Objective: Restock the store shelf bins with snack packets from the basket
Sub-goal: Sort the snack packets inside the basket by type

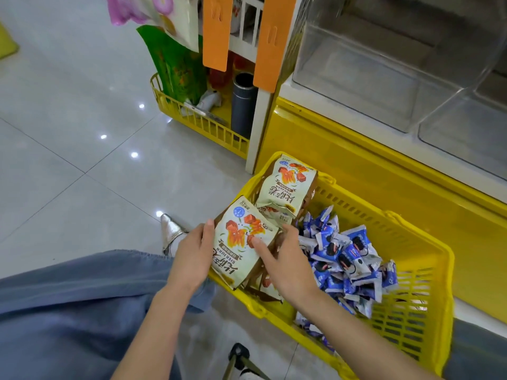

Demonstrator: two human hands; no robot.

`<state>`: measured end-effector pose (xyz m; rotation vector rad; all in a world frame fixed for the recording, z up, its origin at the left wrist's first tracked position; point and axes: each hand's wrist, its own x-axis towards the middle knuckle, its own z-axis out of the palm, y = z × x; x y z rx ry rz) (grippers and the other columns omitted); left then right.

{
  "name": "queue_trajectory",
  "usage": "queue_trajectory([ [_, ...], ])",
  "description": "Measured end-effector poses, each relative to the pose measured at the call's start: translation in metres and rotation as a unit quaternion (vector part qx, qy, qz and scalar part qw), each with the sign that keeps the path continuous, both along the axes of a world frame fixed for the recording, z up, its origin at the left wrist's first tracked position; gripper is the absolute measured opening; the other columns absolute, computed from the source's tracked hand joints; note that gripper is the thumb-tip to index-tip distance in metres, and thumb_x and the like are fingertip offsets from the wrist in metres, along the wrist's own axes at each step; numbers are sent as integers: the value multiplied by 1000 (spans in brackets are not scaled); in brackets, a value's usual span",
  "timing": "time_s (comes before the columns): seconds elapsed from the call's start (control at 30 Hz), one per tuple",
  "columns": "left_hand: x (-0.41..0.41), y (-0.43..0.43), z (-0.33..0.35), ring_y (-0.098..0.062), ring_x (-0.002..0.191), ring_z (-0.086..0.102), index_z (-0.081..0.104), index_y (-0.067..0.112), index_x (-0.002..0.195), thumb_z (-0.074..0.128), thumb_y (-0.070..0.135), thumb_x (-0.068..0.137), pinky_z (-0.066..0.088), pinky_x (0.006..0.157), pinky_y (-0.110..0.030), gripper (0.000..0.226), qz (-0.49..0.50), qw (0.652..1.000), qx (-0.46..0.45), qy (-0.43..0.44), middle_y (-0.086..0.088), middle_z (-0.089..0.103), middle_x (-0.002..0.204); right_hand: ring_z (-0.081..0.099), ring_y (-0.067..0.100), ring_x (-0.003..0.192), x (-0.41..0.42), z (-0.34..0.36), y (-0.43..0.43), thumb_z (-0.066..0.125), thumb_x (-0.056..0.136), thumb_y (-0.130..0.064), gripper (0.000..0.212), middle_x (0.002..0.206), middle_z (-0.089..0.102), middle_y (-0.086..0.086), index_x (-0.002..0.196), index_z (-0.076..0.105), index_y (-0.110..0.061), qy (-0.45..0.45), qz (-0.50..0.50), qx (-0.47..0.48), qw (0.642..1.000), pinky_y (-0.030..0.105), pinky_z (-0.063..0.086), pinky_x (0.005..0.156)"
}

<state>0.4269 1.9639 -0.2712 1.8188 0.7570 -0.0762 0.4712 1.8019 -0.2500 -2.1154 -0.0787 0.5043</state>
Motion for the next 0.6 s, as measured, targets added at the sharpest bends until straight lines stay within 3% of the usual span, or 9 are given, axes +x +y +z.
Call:
queue_trajectory([
  [0.07,3,1,8,-13,86,59,59,19,91,31,42,97,46,74,-33,36,-7,998,54,-7,9,58,86,57,-7,84,5,0,-16,50,87,-53,62,98,51,-22,137,27,-24,-19,4,-18,1000,10,45,62],
  [0.13,9,1,20,-19,100,56,57,18,111,38,29,97,46,87,-37,25,-4,989,144,-42,3,59,104,53,-13,86,12,0,-42,45,90,-49,54,102,50,-21,136,32,-23,-38,-10,-28,999,9,46,60],
  [0.2,17,-8,41,-18,108,51,53,17,117,42,21,95,42,94,-38,25,6,969,217,-118,4,53,111,53,-8,96,21,-3,-76,45,93,-42,48,112,52,-17,134,36,-19,-64,-31,-64,995,12,47,74],
  [0.27,29,-30,64,-12,103,49,51,22,114,38,27,92,41,83,-27,26,-11,953,227,-200,13,46,105,52,11,113,31,-13,-115,49,94,-32,46,125,52,1,134,39,-11,-86,-54,-127,987,25,44,93],
  [0.37,51,-83,75,-1,94,46,46,30,111,33,35,91,42,73,-16,24,-125,941,200,-242,19,41,101,39,26,130,50,-32,-164,56,91,-29,59,139,41,15,138,33,-1,-49,-64,-236,968,34,33,106],
  [0.47,75,-137,44,-3,106,46,44,25,124,44,29,95,44,89,-20,29,-239,945,145,-171,11,46,115,26,29,138,65,-53,-191,60,88,-36,78,149,26,18,143,21,3,12,-38,-298,954,38,25,112],
  [0.53,92,-161,10,-15,126,38,32,17,138,47,31,95,34,106,-32,48,-287,949,121,-56,-1,40,135,21,28,141,72,-64,-195,64,85,-37,88,153,18,16,146,14,2,31,-38,-293,955,38,23,114],
  [0.6,105,-173,-24,-24,135,27,18,10,145,50,34,94,24,112,-35,65,-311,940,133,39,-9,28,146,15,26,143,78,-76,-192,71,80,-36,103,156,10,13,148,1,-3,45,-57,-255,964,37,20,114],
])
